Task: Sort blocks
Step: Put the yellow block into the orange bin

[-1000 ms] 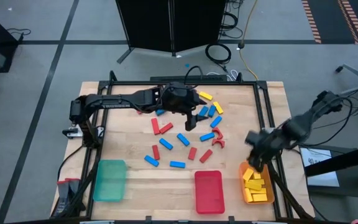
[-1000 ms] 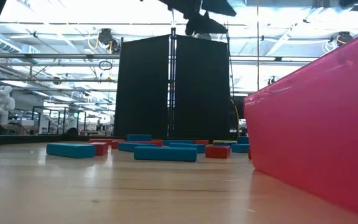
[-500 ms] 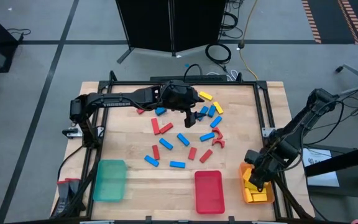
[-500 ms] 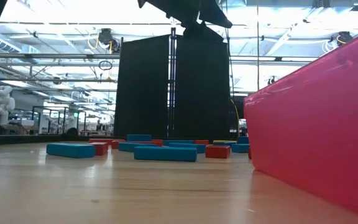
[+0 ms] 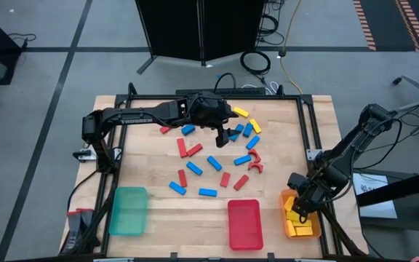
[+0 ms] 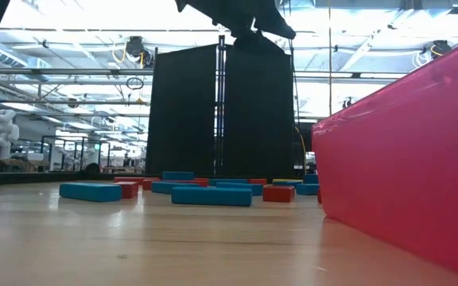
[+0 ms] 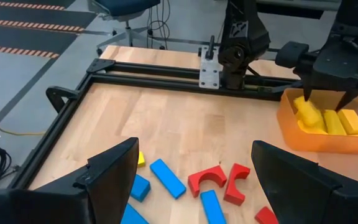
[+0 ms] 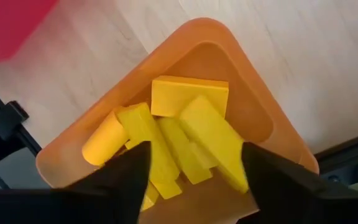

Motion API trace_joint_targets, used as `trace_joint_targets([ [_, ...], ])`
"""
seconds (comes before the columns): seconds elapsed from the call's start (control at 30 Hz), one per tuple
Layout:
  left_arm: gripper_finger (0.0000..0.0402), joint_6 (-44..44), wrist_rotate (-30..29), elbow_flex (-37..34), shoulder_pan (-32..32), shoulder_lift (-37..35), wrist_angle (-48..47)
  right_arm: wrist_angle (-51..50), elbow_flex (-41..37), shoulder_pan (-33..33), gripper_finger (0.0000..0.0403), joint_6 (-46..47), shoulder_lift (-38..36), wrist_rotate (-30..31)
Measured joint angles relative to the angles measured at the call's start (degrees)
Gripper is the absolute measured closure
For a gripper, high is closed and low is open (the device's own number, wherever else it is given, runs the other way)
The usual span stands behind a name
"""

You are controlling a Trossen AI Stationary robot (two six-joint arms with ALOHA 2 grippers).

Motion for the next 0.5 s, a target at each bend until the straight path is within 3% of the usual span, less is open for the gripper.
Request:
trace_joint_targets([
  [0.1,0.0084,1.47,0.00,0.00,0.09,1.13,1.29,0.11,0.00,0.00,0.0121,1.34,0.00,0.01],
  [0.23,0.0084,5.66,0.00,0.77,1.07,4.18,2.35,1.31,0.50,0.00,0.0117,1.24,-0.02,0.02],
  [0.5,0.0084,8.80,1.56,12.72,8.47,14.20,-12.45,1.44,2.75,-0.04,0.0139,1.18,-1.41,0.35],
])
